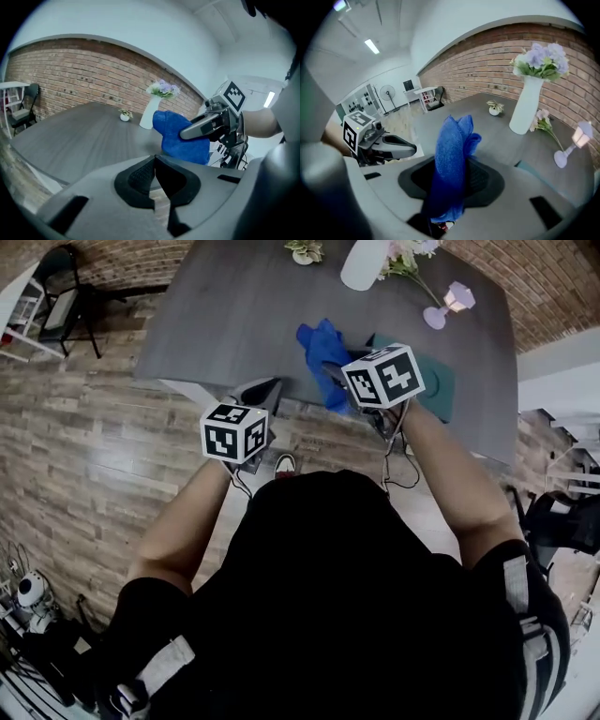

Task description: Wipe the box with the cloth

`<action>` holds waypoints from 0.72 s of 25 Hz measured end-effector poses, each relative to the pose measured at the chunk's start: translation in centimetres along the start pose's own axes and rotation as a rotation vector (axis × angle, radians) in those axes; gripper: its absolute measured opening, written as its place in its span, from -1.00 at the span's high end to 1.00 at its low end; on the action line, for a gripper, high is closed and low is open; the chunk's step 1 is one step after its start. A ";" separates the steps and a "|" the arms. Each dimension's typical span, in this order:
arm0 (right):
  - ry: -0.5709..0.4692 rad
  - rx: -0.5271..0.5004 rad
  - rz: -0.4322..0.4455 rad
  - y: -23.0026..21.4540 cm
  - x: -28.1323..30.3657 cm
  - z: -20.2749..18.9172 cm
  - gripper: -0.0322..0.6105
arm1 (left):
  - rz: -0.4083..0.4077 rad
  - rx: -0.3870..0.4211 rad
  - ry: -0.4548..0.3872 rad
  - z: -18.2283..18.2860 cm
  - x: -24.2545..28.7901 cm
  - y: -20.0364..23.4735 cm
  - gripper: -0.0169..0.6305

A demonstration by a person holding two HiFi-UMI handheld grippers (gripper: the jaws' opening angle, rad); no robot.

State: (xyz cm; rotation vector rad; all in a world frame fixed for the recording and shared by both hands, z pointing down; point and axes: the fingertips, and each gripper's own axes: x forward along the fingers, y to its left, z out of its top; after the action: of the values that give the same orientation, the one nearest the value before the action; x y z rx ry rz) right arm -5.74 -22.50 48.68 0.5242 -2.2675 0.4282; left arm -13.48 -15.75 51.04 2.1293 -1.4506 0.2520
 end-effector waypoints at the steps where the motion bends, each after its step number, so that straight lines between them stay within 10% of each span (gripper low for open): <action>1: -0.009 0.008 -0.013 -0.8 -0.6 -0.1 0.44 | 0.013 -0.005 -0.005 0.1 -0.2 0.0 0.91; 18: -0.176 0.790 -0.489 -24.0 -29.3 -32.9 0.44 | -0.203 0.139 0.174 -6.6 6.7 -19.9 0.92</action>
State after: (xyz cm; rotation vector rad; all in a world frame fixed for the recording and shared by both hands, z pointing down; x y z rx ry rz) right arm 44.28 -21.33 52.08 1.5178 -1.9597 1.0504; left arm 8.13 -12.23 52.91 2.2822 -1.1392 0.4600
